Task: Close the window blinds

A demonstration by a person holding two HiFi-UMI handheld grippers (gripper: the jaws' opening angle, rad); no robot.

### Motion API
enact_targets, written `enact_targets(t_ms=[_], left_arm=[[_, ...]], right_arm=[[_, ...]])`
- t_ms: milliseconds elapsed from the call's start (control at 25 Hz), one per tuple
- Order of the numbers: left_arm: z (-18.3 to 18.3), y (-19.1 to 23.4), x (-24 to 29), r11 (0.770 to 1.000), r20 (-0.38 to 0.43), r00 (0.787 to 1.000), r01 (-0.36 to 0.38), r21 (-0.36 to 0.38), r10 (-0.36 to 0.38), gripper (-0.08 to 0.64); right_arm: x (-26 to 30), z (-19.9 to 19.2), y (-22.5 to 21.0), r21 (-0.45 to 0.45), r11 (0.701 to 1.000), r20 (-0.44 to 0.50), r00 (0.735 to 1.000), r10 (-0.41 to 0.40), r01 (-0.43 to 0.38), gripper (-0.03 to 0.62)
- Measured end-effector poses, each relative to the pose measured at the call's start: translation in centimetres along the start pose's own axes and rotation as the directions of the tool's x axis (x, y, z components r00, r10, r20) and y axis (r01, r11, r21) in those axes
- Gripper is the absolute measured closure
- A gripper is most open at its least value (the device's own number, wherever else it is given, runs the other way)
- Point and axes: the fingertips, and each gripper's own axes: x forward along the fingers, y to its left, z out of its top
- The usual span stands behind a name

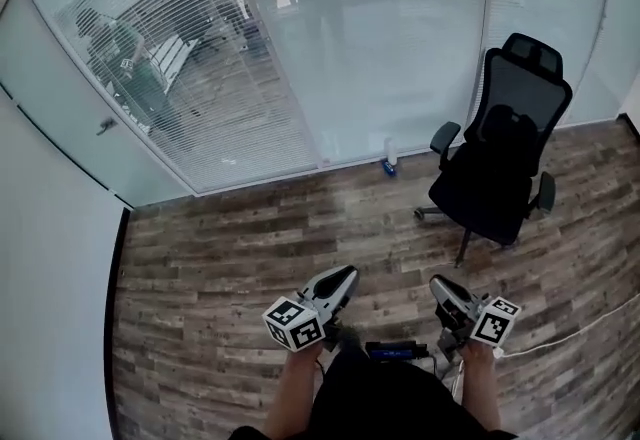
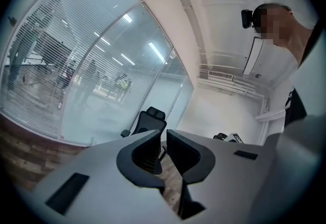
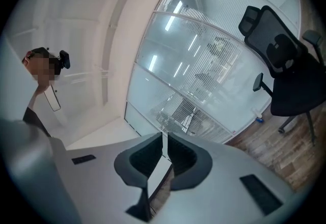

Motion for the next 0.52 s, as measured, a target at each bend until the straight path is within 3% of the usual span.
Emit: enact_targets(t_ms=[320,520], left_arm=[[1.7,1.6,2.1,0.999,0.028,0.999,0.043,-0.01,-0.042,0.514],[2.0,1.4,1.9,0.998,-0.001,0.998,0.055,-0.012,-0.055,0.514]], right_arm=[[-1.4,1.4,-1.5,-0.01,0.998,0.069,0.996,-0.064,0.065,0.552],[-1.6,1.6,-1.5,0.0,0.995,0.066,0.992,-0.103,0.104,0.552]])
